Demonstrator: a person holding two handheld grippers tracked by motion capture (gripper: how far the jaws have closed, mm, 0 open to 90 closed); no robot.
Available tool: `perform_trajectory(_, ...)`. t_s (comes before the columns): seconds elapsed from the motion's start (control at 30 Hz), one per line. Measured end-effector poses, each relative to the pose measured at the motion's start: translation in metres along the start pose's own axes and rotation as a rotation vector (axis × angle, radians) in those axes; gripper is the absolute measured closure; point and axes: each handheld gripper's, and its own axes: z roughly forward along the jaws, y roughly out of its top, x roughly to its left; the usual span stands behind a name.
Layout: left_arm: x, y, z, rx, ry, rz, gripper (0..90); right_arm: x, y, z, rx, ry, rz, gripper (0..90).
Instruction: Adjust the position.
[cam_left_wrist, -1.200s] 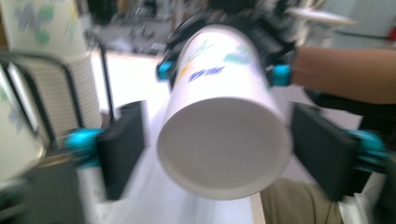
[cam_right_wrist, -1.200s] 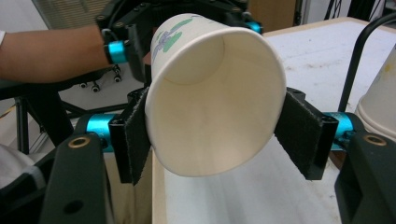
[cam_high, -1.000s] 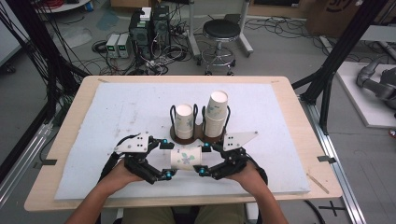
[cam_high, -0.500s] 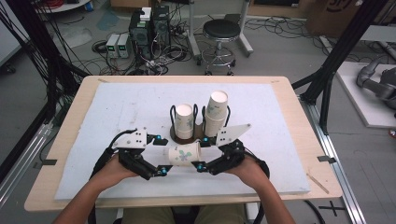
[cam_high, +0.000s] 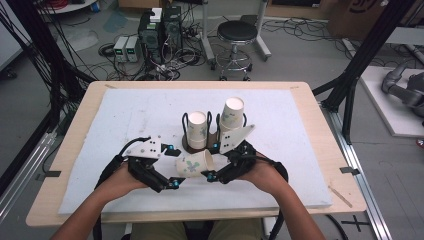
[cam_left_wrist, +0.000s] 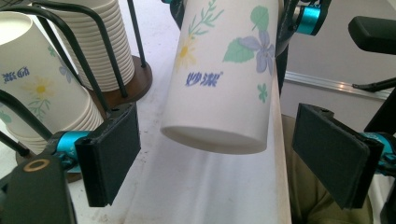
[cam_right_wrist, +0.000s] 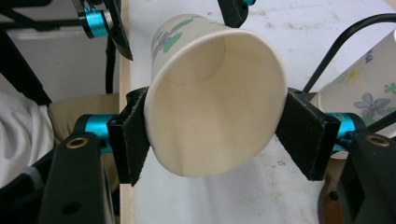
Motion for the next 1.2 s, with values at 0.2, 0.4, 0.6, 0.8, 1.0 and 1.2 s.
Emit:
perform_trajectory(0.2,0.0,0.004,0.003,0.043,-0.013,0.017,16.6,0.001,0.011,0.002,0.081,-0.005,-0.038,31.5)
perform_trajectory(0.4,0.0,0.007,0.006,0.072,-0.027,0.026,17.4,0.002,0.021,0.006,0.149,-0.005,-0.08,31.4)
perform_trajectory(0.6,0.001,0.01,0.008,0.093,-0.039,0.039,19.0,0.003,0.031,0.011,0.204,0.002,-0.111,31.2)
perform_trajectory(0.8,0.002,0.01,0.012,0.124,-0.053,0.045,21.2,0.005,0.037,0.017,0.247,0.017,-0.128,31.2)
perform_trajectory(1.0,0.002,0.009,0.016,0.15,-0.067,0.041,24.1,0.006,0.043,0.022,0.284,0.025,-0.156,31.2)
perform_trajectory(1.2,0.002,0.007,0.02,0.185,-0.077,0.041,29.1,0.009,0.047,0.027,0.327,0.03,-0.156,31.1)
